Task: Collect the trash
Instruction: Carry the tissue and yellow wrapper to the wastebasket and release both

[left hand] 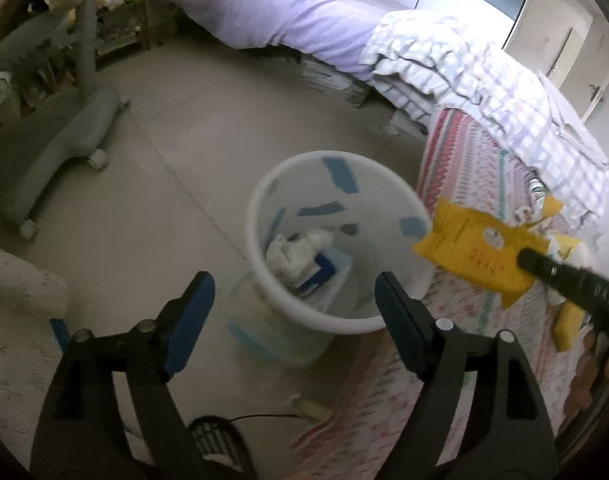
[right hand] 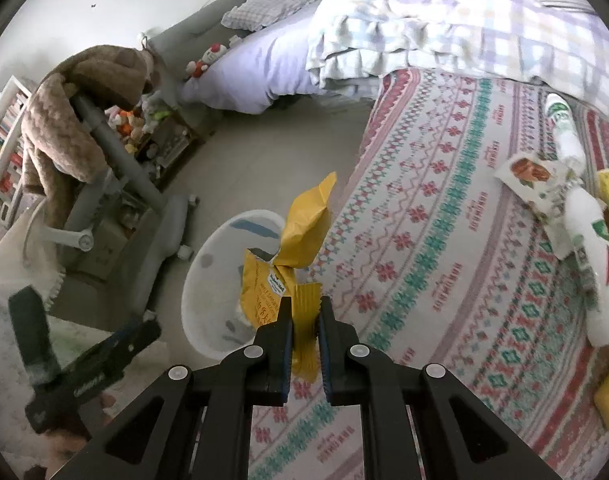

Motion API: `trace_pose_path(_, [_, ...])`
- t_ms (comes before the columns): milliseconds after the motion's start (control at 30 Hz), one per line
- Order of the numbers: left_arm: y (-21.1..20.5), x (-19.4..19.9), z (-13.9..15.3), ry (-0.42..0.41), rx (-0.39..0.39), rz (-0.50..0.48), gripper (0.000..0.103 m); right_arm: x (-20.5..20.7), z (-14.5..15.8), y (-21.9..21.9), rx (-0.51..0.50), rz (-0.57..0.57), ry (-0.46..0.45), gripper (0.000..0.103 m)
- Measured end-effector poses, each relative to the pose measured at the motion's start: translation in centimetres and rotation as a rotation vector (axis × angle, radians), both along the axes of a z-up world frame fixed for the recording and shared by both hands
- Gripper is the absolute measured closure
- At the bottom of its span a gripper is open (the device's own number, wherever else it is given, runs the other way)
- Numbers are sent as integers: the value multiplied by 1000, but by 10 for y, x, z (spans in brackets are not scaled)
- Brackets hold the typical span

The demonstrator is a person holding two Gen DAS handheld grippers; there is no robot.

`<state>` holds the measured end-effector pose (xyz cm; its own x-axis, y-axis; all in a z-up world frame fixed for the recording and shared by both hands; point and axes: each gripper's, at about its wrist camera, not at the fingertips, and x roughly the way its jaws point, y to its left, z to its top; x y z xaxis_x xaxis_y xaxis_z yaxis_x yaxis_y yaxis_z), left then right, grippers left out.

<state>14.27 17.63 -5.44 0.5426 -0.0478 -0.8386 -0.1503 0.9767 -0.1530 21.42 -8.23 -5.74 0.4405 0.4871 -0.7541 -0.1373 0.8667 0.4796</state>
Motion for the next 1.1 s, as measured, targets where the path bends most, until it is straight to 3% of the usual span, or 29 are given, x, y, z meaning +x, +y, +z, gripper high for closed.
trace_pose_path(367, [32,-17,4,0,33,45,15,24,-15,46,-59,28,26,91])
trace_pose_path(567, [35,-19,4,9,30,36,13,31,-15,63,-64,44,29,86])
trace_pose_path(667, [34,-20,6,9,19,29,11,31,-11,65,-70,52,34,60])
trace_pose_path(700, [33,-20,7,9,18,28,10,30,-8,65,-75,48,27,41])
trace_pose_path(733, [32,-21,7,9,19,27,9,27,-5,63,-78,39,9,33])
trace_pose_path(1100, [10,-22,11,4,45,-15,1,1,13,18,-141,27,-18,29])
